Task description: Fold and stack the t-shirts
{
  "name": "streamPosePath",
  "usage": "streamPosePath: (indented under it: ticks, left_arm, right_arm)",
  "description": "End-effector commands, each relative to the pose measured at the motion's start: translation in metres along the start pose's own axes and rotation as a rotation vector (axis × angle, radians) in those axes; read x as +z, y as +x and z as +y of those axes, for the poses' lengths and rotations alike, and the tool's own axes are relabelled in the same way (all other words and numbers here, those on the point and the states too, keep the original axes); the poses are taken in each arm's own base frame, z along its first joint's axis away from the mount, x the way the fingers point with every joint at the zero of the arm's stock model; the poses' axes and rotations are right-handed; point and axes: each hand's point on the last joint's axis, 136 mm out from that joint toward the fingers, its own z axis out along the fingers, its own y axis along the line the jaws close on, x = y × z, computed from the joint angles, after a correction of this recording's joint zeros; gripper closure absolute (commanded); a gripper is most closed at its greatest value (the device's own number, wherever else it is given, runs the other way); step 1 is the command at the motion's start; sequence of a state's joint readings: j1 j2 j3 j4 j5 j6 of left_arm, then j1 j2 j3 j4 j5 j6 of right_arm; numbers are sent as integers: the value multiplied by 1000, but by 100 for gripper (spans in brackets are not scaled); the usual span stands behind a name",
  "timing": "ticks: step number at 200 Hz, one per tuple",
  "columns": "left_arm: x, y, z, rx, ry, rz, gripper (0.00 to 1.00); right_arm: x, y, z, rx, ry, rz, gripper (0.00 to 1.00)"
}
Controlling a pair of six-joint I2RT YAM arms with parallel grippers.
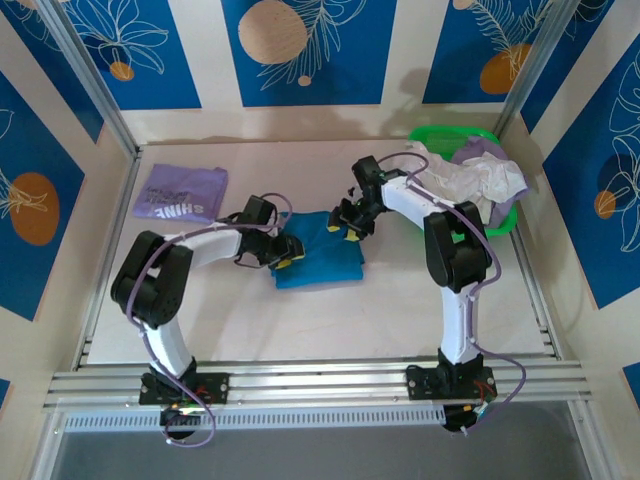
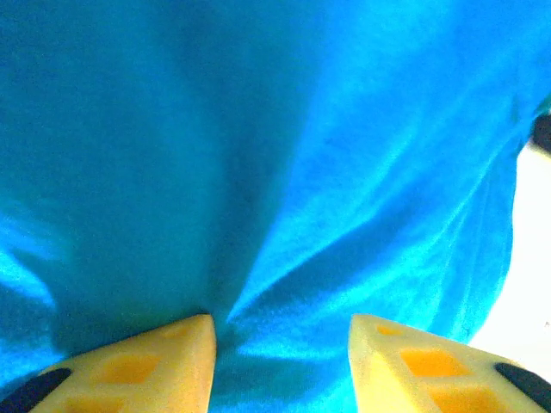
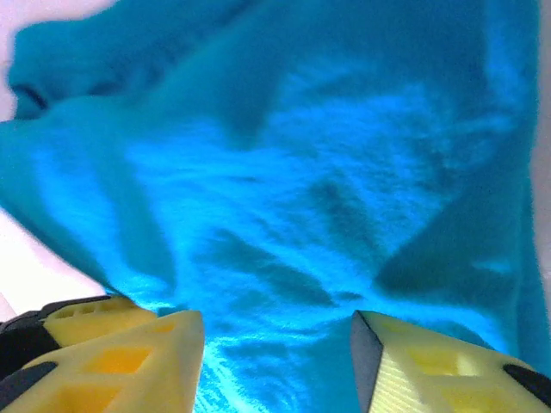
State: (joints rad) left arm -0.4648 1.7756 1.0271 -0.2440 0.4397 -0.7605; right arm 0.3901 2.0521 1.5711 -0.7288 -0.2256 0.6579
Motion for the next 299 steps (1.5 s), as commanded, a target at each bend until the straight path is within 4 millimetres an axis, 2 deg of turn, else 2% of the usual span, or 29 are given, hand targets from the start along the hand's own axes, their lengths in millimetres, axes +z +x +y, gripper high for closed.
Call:
streamPosePath:
  ticks: [1,16,49,69,96,148,173,212,238,262,283,299]
  left_arm:
    - [-28,-4,10,37,-120,-72,52]
    - [-41,-9,16,77,-191,-92,50]
    - [-54,-16,25,96,-238,-99,43]
    - [-53,-17,31,80,-234,-99,39]
    - [-47,-18,37,68,-228,-86,37]
    - [-32,-21,37,62,-186,-51,35]
    - [-23,-22,38,52,-166,-37,34]
    - [-3,-25,36,17,-102,-17,36]
    - [5,-26,39,13,-107,-5,44]
    - [7,-23,54,29,-189,3,53]
    - [11,-19,59,43,-223,14,62]
    - [14,-16,59,78,-268,21,63]
  right_arm:
    - [-40,13,13,-93,10,-39,43]
    - [-49,21,4,-104,48,-55,37]
    - [-43,33,-32,-74,120,-19,34]
    - [-33,40,-45,-68,135,10,33]
    - [-19,46,-52,-68,136,39,32]
    - [-2,52,-61,-69,129,69,32]
    - [8,56,-55,-71,69,97,32]
    - [17,64,-28,-66,-100,149,33]
    - [15,61,-24,-50,-136,146,33]
    - [16,60,-24,-42,-154,151,33]
    - [12,61,-23,-46,-156,146,33]
    - [8,61,-21,-51,-161,133,33]
